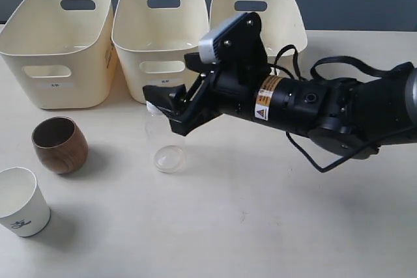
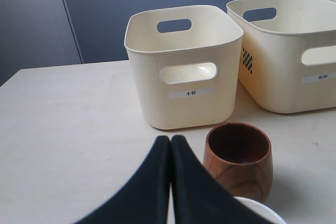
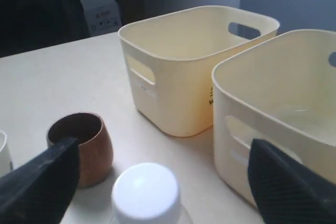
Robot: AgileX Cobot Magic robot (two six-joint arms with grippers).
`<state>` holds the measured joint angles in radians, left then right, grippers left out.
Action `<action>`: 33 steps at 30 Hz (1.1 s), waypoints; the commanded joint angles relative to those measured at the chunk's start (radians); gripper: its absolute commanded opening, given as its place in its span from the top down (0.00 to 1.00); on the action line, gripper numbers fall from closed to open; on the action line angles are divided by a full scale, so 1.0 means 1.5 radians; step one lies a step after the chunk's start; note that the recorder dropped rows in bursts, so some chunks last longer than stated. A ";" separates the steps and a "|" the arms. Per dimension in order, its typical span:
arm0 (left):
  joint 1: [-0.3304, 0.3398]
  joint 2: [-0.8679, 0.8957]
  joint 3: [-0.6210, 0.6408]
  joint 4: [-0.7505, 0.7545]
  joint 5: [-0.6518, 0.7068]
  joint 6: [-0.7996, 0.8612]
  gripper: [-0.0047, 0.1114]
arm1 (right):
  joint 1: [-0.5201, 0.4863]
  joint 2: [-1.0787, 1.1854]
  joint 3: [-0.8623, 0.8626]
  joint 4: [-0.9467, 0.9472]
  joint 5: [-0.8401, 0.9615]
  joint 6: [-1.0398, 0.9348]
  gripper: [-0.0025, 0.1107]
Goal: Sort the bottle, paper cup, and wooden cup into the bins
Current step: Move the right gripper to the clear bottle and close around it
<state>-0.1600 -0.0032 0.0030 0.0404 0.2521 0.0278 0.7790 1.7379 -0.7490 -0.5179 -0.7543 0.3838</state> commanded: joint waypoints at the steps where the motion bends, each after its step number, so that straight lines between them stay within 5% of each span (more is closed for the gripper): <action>1: -0.002 0.002 -0.002 0.001 -0.009 -0.001 0.96 | 0.002 0.022 -0.004 -0.027 -0.039 0.008 0.27; 33: -0.002 0.002 -0.002 0.001 -0.009 -0.001 0.96 | 0.017 0.087 -0.056 -0.023 -0.020 -0.033 0.27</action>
<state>-0.1600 -0.0032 0.0030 0.0404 0.2521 0.0278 0.8008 1.8508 -0.8203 -0.5475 -0.7975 0.3265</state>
